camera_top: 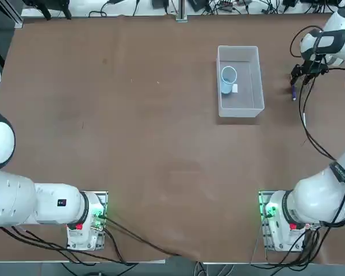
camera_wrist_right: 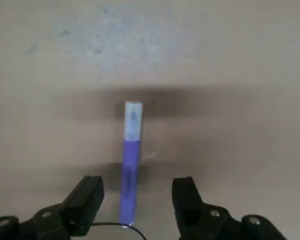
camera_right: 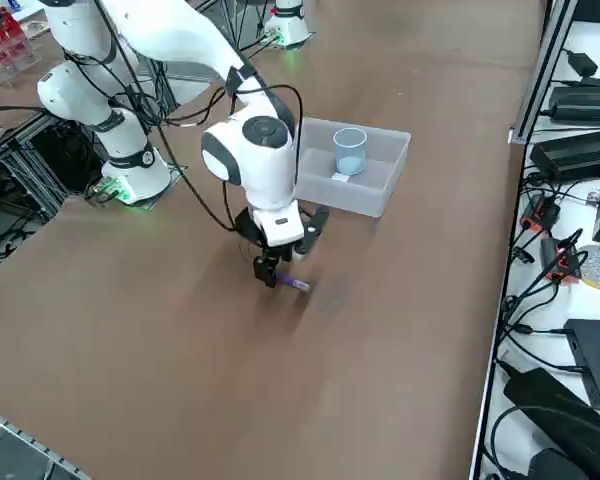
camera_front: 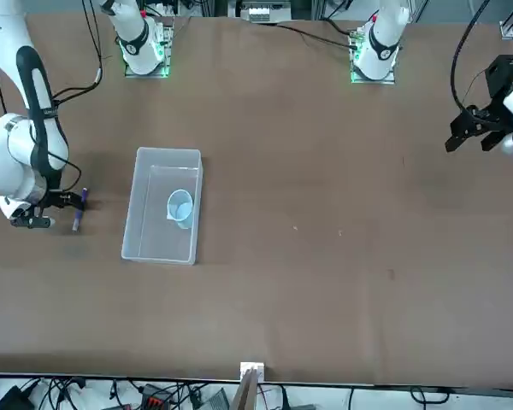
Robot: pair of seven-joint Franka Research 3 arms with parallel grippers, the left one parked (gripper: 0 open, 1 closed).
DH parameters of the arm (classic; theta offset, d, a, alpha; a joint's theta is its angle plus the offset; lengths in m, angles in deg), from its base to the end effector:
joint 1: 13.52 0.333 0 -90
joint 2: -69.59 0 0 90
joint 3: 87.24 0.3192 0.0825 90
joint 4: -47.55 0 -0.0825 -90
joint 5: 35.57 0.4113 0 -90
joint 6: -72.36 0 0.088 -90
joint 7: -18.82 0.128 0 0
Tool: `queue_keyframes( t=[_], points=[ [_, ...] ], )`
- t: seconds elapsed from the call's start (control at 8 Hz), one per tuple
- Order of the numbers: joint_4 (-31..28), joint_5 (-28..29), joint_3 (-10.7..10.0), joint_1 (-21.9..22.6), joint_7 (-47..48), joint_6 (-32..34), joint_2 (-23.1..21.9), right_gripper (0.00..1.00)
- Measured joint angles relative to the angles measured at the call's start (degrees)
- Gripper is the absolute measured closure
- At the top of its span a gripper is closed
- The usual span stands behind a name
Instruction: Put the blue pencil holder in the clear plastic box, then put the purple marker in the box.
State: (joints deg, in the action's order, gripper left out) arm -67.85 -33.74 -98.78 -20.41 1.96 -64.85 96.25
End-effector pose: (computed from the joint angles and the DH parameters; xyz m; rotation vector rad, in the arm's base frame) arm 0.5816 -0.1942 0.1782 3.0939 -0.0529 -0.1429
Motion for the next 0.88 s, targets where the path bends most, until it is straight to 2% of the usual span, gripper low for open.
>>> queue_keyframes(
  t=[0.5, 0.88],
  points=[
    [0.0, 0.16, 0.21, -0.19, 0.07, -1.85, 1.64, 0.23],
    [0.0, 2.6, 0.26, -0.19, 0.17, -3.15, 2.94, 0.3]
  ],
)
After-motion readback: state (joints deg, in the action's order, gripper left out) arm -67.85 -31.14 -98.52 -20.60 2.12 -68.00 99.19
